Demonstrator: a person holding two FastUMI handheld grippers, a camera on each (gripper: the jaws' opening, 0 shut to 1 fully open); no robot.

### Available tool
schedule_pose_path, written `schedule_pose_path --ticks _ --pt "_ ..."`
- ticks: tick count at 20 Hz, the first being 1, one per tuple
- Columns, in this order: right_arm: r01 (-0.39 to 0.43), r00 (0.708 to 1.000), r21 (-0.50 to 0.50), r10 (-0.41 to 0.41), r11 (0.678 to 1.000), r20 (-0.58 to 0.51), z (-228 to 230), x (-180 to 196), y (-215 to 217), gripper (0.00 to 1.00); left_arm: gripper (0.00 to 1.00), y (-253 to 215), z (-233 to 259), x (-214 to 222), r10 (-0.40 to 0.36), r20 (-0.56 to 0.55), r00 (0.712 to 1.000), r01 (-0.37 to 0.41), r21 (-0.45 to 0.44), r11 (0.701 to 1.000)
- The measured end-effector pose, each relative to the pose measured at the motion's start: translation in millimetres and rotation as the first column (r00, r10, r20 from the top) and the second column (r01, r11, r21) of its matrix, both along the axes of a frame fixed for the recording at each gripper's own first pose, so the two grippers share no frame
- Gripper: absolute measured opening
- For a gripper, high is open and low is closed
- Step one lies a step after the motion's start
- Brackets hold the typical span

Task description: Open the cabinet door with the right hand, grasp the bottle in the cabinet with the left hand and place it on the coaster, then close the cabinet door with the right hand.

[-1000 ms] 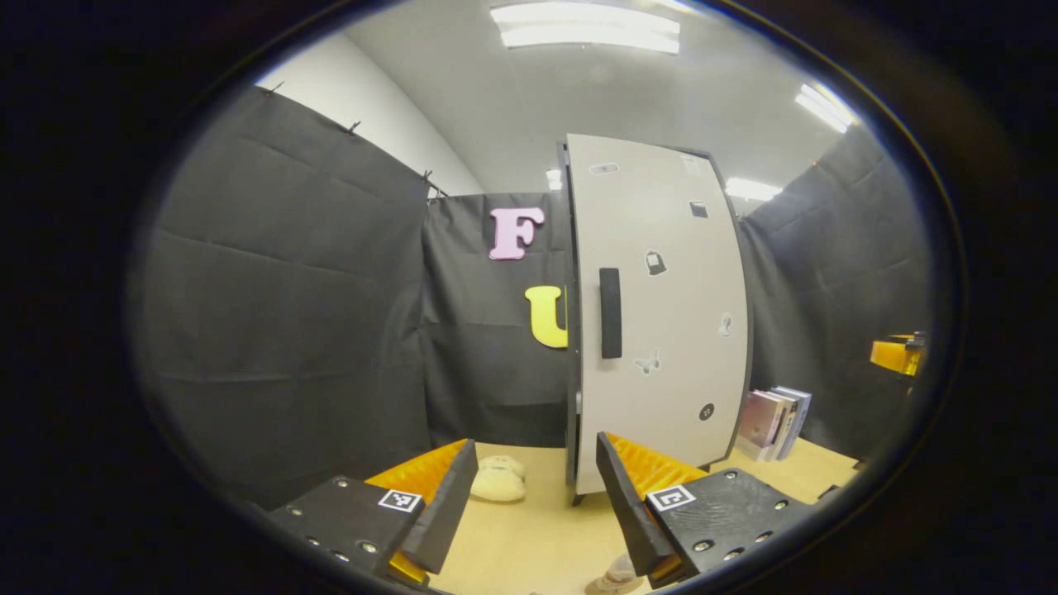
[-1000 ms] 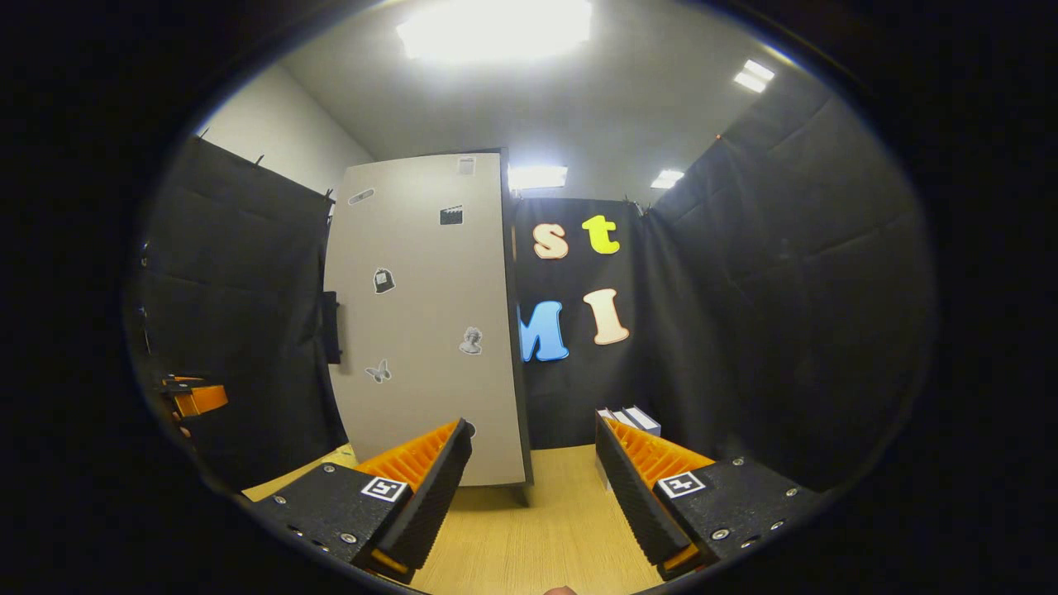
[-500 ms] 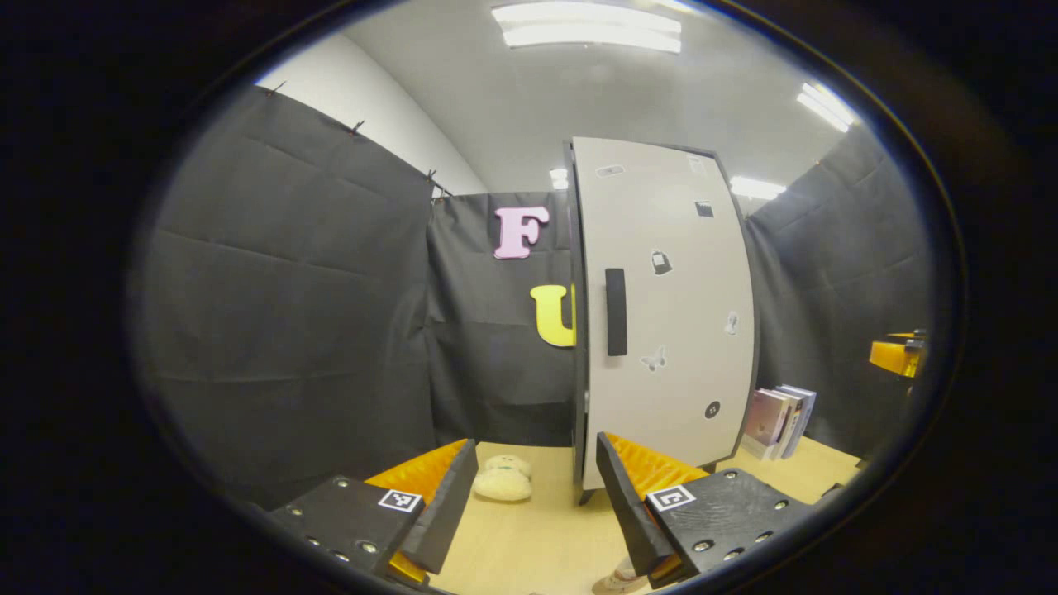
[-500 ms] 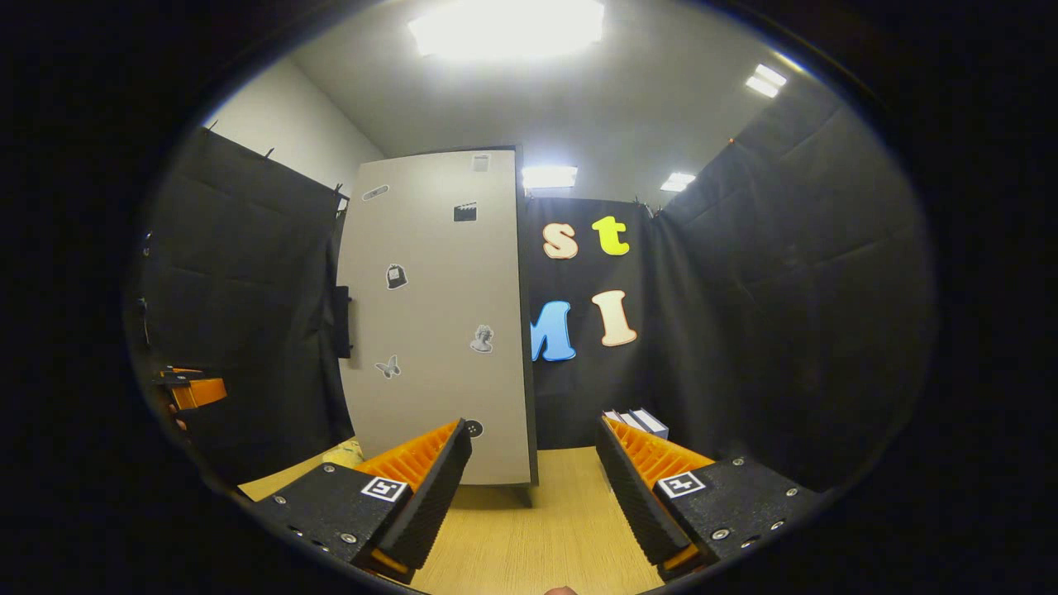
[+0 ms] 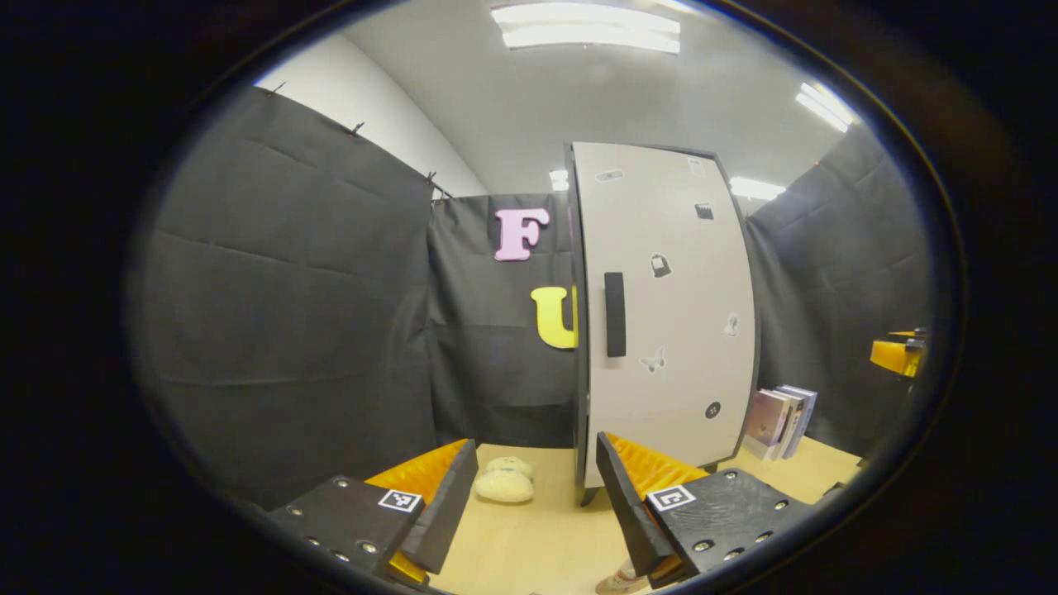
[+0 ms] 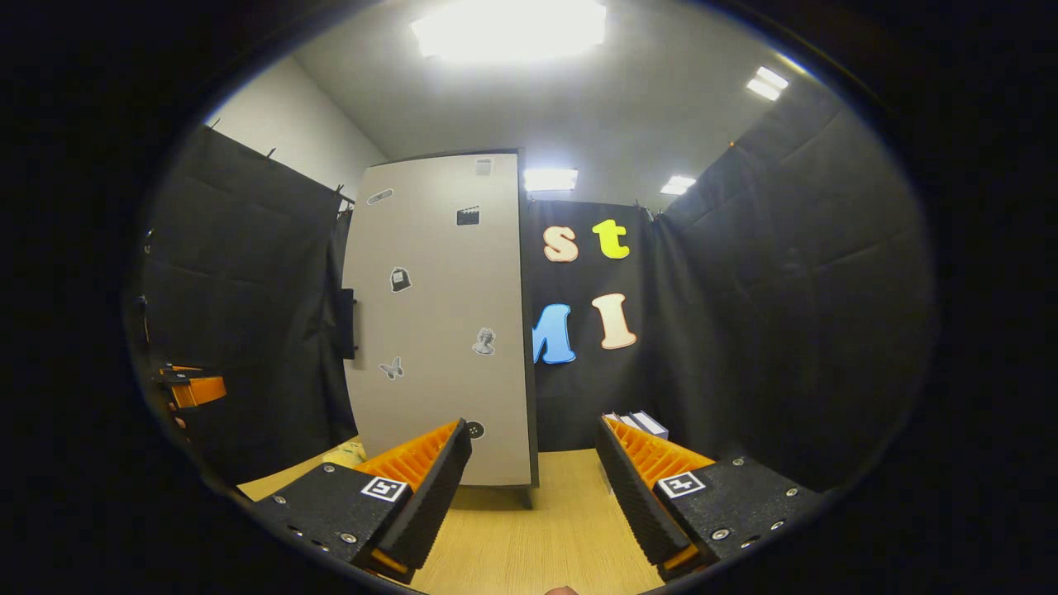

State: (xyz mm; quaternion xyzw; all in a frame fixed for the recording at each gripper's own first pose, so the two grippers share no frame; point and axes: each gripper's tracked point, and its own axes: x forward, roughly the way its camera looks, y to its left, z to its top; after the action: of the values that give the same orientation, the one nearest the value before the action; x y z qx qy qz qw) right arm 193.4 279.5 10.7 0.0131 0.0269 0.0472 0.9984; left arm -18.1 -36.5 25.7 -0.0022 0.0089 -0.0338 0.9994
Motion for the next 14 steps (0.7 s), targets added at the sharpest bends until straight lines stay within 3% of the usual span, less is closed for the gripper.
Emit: schedule_pose_path --ticks 10,14 --pt "0.015 1.0 0.0 -0.015 1.0 -0.001 -0.2 -2.5 -0.5 0.94 0.78 3.7 -4.3 0.6 0.004 -0.003 1.0 -0.004 -0.006 1.0" --pt "0.014 1.0 0.005 -0.014 1.0 0.001 0.3 -1.1 1.5 0.94 0.88 2.7 -5.5 1.0 0.006 -0.001 1.0 -0.006 -0.002 1.0"
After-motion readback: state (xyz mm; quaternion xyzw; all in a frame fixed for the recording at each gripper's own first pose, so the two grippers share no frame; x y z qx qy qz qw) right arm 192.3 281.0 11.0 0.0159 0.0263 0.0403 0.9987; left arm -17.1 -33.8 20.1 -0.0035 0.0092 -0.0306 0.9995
